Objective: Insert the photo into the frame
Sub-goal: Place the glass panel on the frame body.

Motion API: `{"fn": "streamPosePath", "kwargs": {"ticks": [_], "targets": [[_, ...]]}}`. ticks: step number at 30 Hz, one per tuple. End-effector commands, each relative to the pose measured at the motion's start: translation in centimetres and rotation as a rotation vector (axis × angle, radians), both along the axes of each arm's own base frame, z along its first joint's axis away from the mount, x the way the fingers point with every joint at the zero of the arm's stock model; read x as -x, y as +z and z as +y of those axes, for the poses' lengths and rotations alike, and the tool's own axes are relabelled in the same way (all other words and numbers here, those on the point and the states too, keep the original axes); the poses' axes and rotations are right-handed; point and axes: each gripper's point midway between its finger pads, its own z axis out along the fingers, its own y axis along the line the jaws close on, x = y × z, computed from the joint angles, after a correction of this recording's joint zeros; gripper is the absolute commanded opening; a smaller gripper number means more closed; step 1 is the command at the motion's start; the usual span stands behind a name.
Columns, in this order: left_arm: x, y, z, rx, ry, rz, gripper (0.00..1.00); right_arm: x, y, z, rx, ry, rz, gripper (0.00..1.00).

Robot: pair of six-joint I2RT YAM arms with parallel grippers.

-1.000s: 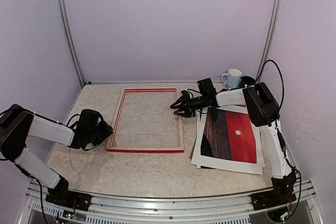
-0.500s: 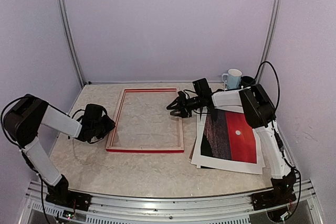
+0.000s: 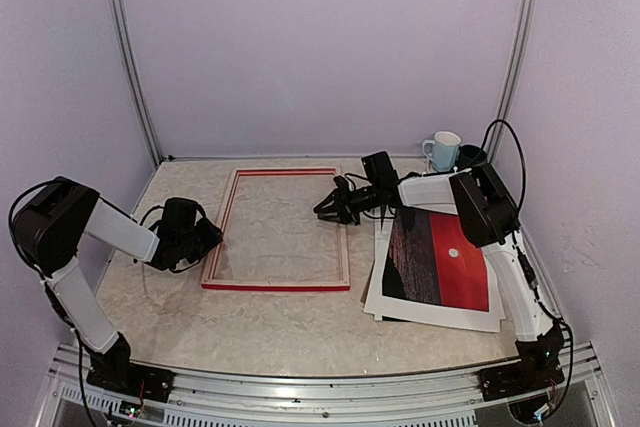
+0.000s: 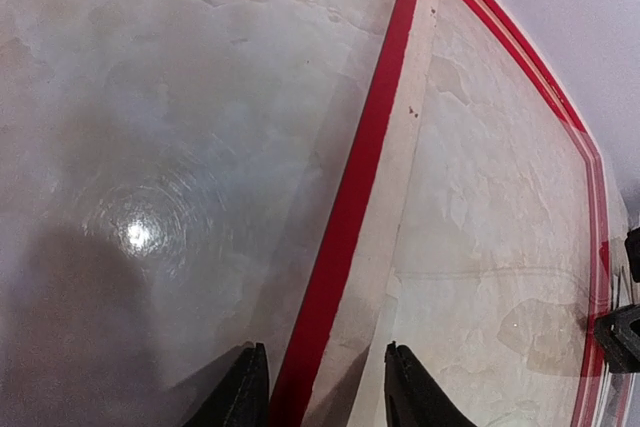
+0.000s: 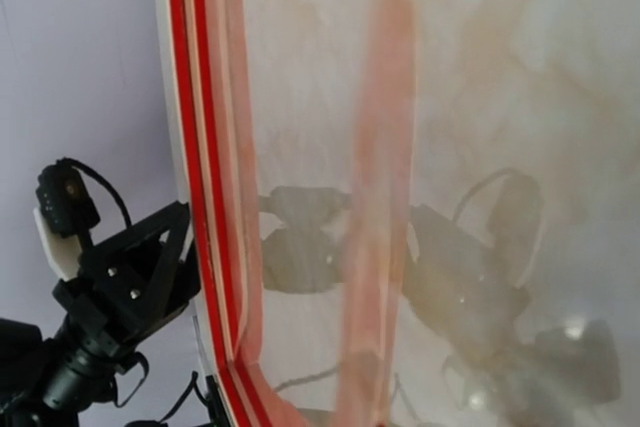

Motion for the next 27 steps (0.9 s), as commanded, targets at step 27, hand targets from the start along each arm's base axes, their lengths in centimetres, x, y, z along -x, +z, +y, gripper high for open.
{"fn": "streamPosePath", "kwargs": {"ticks": [27], "targets": [[3.0, 1.1, 1.7, 0.069, 0.019, 0.006, 0.40, 2.3, 13.9, 3.3, -0.434, 0.129, -0.259, 0.00]]}}
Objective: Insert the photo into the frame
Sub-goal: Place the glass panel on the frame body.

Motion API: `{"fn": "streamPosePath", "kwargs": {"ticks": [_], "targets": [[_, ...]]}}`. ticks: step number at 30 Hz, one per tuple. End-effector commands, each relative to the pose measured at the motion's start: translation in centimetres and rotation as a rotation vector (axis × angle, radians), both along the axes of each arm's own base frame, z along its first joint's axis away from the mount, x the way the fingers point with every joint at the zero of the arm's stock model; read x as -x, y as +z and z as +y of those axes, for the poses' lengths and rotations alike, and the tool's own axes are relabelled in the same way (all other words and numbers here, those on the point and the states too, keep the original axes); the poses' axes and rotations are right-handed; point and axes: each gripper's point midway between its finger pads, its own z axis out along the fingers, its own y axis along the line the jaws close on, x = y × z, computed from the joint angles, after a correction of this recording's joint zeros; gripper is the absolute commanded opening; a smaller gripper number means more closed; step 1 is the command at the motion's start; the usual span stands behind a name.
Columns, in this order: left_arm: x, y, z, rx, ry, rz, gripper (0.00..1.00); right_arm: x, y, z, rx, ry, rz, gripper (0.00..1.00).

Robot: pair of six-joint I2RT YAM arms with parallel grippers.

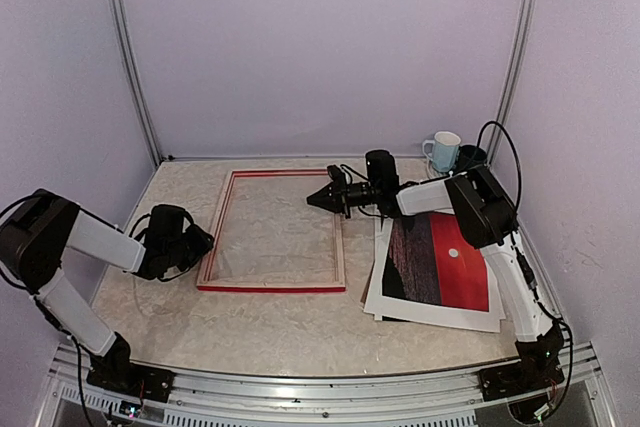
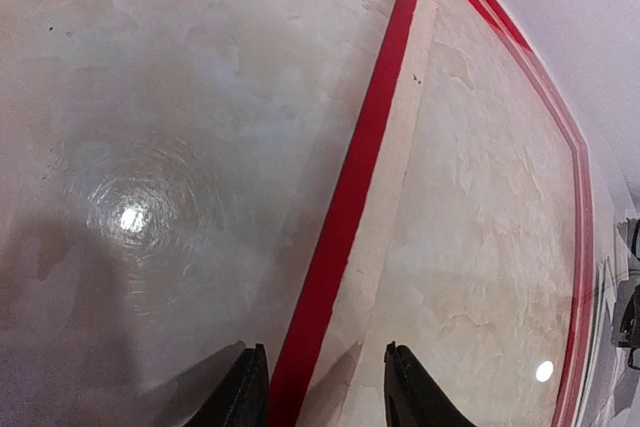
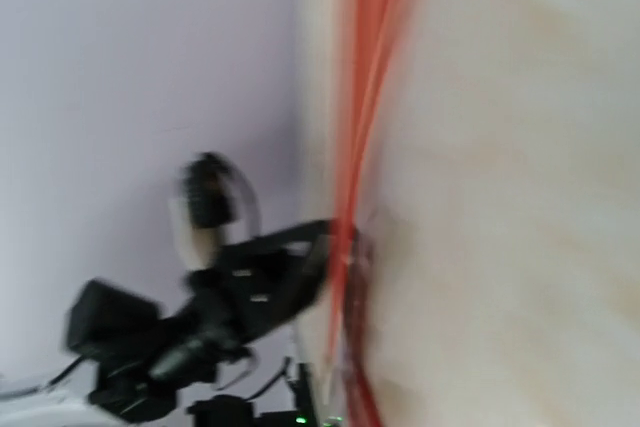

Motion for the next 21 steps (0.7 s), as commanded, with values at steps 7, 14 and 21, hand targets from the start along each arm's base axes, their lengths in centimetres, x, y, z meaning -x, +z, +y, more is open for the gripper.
{"fn": "streamPosePath", "kwargs": {"ticks": [7, 14, 21], "targets": [[0.6, 0.0, 1.0, 0.034, 0.024, 0.007, 0.41, 1.4, 1.6, 1.1, -0.044, 0.015, -0.068, 0.00], [0.7, -0.5, 1.2, 0.038, 0.021, 0.016, 0.41, 1.4, -1.1, 0.7, 0.041, -0.004, -0.045, 0.00], [0.7, -0.9, 0.9, 0.051, 0.011, 0.023, 0.41, 1.2, -1.3, 0.9, 0.035, -0.003, -0.048, 0.00]]}}
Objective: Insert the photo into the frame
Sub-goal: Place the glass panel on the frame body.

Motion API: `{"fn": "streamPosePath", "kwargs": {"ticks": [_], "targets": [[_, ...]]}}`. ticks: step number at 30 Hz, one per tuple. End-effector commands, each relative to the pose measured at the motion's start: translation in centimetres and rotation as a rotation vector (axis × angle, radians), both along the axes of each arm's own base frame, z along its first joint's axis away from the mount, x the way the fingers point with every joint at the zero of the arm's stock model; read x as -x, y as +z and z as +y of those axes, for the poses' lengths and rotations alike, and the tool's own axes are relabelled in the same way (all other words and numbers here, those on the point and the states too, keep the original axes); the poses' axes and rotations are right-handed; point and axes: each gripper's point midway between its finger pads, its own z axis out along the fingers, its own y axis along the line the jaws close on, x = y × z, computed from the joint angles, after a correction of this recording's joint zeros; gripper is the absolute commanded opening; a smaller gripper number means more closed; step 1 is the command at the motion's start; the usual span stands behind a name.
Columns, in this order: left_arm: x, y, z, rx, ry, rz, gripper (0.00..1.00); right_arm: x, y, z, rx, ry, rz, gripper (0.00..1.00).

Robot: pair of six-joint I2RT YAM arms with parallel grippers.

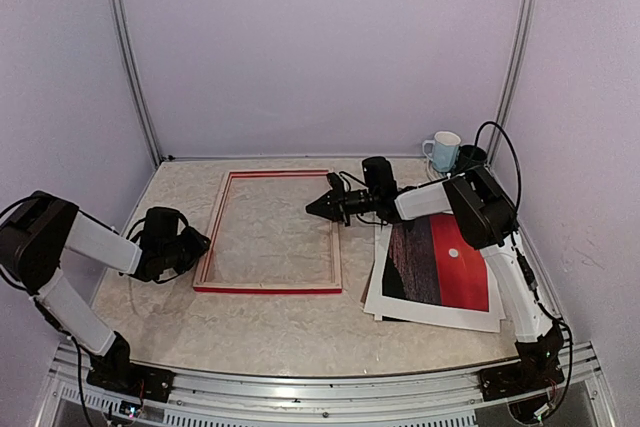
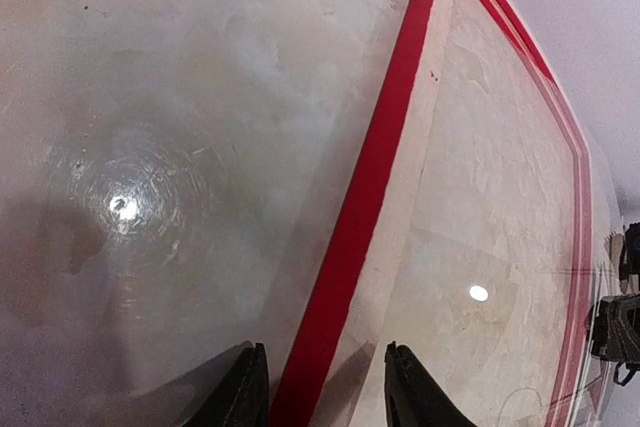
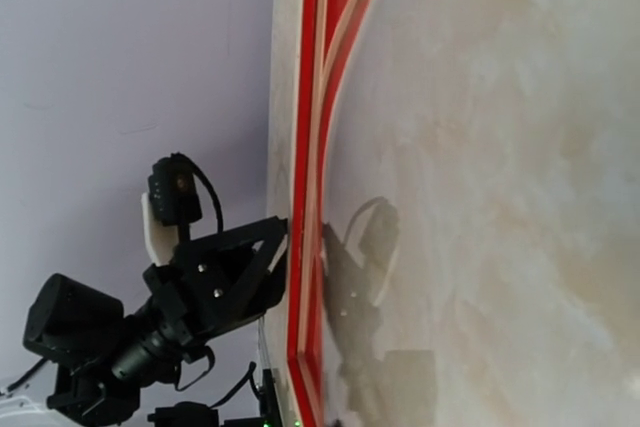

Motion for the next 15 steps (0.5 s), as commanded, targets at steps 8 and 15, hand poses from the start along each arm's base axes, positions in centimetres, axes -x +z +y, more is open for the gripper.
{"fn": "streamPosePath", "kwargs": {"ticks": [8, 15], "targets": [[0.2, -0.7, -0.3, 0.022, -0.019, 0.007, 0.40, 0.3, 1.9, 1.0, -0.086, 0.030, 0.000, 0.00], [0.3, -1.0, -0.3, 0.025, -0.020, 0.010, 0.40, 0.5, 5.8, 1.5, -0.213, 0.056, -0.042, 0.00]]}}
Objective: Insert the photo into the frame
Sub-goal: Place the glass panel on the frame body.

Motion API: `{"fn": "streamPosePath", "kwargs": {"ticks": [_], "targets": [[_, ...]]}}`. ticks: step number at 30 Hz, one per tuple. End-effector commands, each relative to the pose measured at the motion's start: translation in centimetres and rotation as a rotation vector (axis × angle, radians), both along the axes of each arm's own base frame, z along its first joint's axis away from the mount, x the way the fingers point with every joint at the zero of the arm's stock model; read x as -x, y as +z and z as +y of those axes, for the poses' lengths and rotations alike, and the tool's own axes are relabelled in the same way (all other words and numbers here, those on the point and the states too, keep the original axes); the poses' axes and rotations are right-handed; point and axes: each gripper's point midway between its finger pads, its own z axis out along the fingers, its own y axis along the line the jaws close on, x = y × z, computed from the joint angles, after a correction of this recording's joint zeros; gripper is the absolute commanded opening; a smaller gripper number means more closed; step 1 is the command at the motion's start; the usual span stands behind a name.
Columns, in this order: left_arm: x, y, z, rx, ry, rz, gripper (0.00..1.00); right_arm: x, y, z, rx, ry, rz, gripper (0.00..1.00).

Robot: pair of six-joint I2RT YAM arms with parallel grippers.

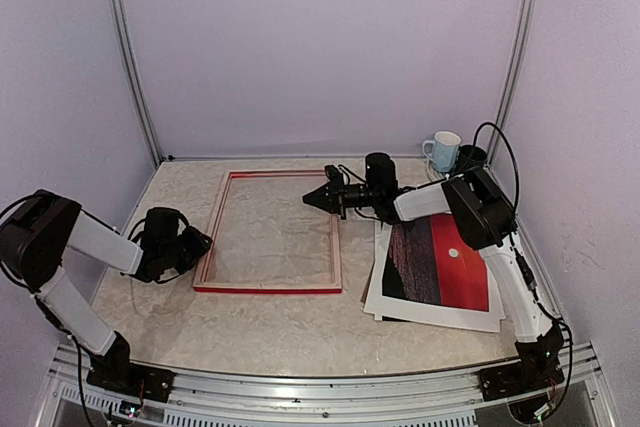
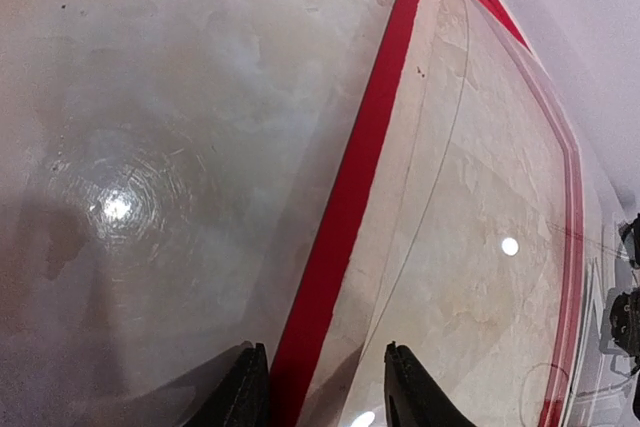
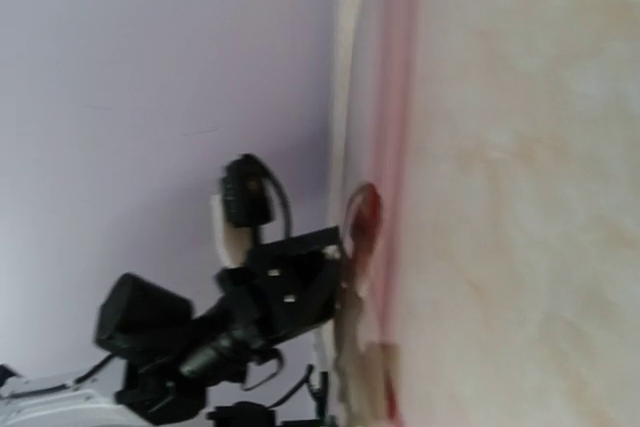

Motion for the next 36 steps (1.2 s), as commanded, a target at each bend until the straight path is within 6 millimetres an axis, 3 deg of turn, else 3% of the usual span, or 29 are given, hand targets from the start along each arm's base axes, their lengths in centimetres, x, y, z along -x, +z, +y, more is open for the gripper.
{"fn": "streamPosePath", "kwargs": {"ticks": [1, 13, 36], "targets": [[0.6, -1.0, 0.1, 0.006, -0.004, 0.023, 0.40, 0.7, 3.7, 1.1, -0.131, 0.052, -0.076, 0.00], [0.8, -1.1, -0.3, 0.020, -0.023, 0.025, 0.40, 0.5, -1.5, 1.1, 0.002, 0.042, -0.021, 0.00], [0.7, -1.1, -0.1, 0.023, -0.019, 0.030, 0.40, 0.9, -1.8, 0.0, 0.014, 0.044, -0.025, 0.00]]}}
